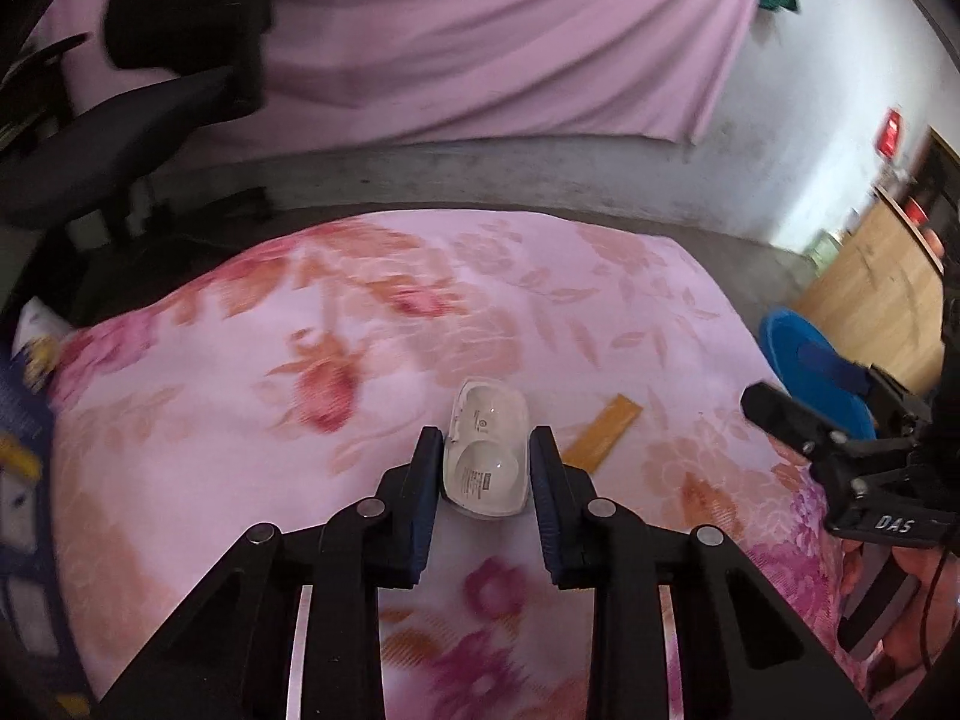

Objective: Collect trash
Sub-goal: 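Grasp the white plastic tray with the left gripper while the right gripper grasps the orange strip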

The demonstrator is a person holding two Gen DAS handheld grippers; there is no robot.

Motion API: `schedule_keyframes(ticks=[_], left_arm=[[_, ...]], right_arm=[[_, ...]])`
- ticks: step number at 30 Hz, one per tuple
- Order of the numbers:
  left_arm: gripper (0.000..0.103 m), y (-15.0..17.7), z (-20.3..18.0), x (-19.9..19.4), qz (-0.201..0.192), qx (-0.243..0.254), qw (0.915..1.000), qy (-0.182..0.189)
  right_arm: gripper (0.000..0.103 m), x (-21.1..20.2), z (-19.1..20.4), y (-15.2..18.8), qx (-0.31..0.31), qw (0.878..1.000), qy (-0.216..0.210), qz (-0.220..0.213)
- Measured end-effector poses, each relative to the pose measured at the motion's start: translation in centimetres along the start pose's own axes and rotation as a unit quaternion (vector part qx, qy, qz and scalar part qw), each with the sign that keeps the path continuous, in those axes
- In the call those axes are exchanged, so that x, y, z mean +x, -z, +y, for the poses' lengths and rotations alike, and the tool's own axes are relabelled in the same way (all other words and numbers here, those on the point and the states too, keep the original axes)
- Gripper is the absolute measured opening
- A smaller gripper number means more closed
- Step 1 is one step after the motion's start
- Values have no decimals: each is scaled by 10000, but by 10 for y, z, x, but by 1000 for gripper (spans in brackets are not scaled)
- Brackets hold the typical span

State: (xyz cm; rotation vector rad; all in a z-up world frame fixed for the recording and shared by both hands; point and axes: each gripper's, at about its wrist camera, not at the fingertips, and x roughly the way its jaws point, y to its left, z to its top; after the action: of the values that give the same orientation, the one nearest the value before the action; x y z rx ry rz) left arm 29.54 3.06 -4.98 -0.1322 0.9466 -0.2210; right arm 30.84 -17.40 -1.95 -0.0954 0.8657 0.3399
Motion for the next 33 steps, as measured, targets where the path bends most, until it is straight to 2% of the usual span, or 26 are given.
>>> schedule_keyframes(ticks=[6,11,18,22,33], left_arm=[[25,19,27,-30,-238,-558,9974,-386],[25,34,38,-50,-342,-853,9947,-451],[25,36,38,-57,-393,-985,9932,-486],[25,39,39,-59,-405,-981,9932,-480],[25,50,29,-69,-502,-1092,9912,-548]], right_arm=[[103,21,21,-5,-140,9969,-708,312],[103,47,45,-10,-451,9894,-1139,774],[103,61,75,-14,-1050,9835,-1078,1003],[103,57,71,-13,-957,9837,-1191,945],[102,20,59,12,-636,9893,-1102,716]])
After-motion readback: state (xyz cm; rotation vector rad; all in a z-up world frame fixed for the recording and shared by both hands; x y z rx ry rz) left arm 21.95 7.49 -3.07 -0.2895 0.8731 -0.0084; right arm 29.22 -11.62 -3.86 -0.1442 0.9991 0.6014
